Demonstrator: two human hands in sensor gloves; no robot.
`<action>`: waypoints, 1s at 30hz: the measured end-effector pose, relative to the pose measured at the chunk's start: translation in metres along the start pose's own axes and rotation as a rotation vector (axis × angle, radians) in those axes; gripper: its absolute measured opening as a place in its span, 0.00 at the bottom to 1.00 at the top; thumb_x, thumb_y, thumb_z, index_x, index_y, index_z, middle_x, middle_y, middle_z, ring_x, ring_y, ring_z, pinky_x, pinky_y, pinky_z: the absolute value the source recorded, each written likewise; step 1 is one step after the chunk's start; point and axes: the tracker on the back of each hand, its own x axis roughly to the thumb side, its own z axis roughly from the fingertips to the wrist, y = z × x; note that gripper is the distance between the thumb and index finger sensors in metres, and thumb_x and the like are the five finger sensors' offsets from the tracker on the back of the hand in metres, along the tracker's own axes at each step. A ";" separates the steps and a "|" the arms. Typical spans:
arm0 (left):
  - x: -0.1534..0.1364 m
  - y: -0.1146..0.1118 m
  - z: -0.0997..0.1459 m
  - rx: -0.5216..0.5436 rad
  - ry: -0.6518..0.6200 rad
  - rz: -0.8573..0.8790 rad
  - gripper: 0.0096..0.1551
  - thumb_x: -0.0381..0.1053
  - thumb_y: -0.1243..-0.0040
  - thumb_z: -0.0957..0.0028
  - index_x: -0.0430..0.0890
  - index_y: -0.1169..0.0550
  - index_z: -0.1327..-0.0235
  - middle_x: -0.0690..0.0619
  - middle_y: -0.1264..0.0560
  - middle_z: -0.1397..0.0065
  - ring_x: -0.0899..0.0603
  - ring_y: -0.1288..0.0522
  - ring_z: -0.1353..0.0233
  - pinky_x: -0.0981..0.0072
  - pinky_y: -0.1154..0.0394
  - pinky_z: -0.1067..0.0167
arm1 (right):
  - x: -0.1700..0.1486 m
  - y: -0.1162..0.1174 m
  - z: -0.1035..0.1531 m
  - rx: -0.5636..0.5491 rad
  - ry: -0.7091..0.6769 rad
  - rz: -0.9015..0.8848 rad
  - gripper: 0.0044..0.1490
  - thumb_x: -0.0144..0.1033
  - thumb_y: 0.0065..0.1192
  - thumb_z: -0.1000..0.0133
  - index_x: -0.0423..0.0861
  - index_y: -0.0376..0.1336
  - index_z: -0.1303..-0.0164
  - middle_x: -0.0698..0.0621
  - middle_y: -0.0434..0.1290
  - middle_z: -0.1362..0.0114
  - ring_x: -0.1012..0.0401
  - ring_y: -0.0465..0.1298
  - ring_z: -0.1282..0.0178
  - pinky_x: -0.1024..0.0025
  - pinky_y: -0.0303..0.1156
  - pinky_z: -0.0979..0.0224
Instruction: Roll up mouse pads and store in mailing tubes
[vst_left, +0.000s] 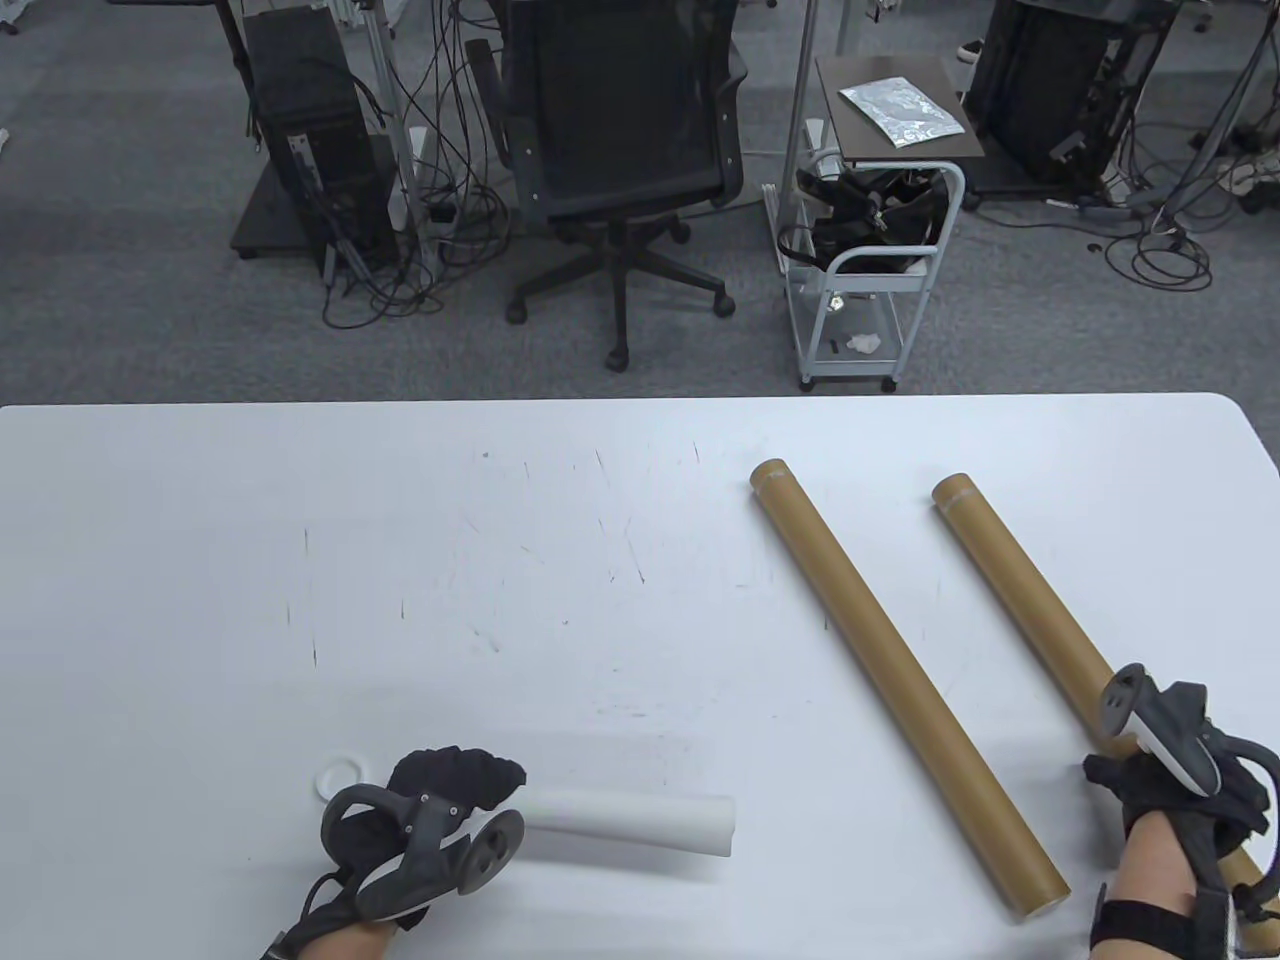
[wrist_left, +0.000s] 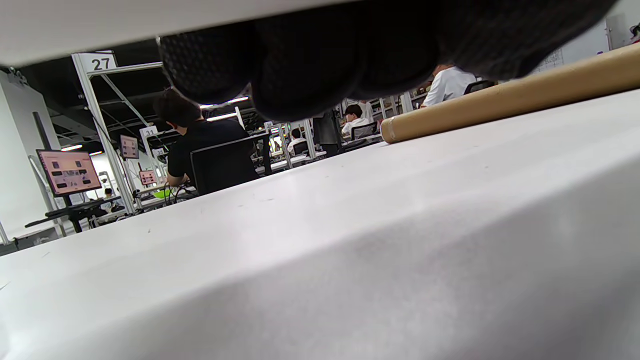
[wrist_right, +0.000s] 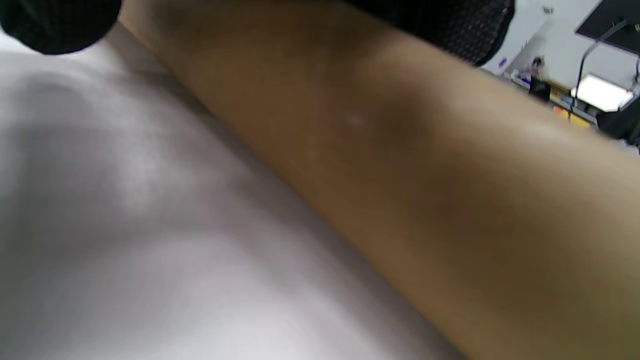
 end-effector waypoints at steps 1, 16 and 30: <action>-0.001 0.000 0.000 -0.002 0.002 0.002 0.25 0.68 0.36 0.62 0.63 0.24 0.52 0.65 0.19 0.52 0.57 0.18 0.51 0.63 0.20 0.38 | 0.002 0.000 -0.001 -0.005 0.000 0.007 0.61 0.65 0.56 0.54 0.47 0.43 0.15 0.48 0.66 0.21 0.47 0.73 0.30 0.43 0.66 0.27; -0.026 0.006 -0.002 0.024 0.180 -0.047 0.25 0.67 0.34 0.63 0.61 0.23 0.53 0.63 0.18 0.53 0.56 0.17 0.52 0.61 0.19 0.40 | -0.013 -0.064 0.055 -0.458 0.049 -0.080 0.51 0.60 0.65 0.54 0.54 0.49 0.24 0.54 0.62 0.23 0.53 0.72 0.31 0.52 0.69 0.27; -0.129 -0.018 0.022 -0.071 0.777 0.245 0.25 0.66 0.34 0.61 0.57 0.21 0.53 0.60 0.17 0.56 0.54 0.16 0.57 0.59 0.18 0.48 | 0.098 -0.094 0.204 -0.880 -0.506 -0.136 0.50 0.60 0.65 0.56 0.60 0.51 0.24 0.58 0.69 0.27 0.58 0.75 0.34 0.51 0.69 0.26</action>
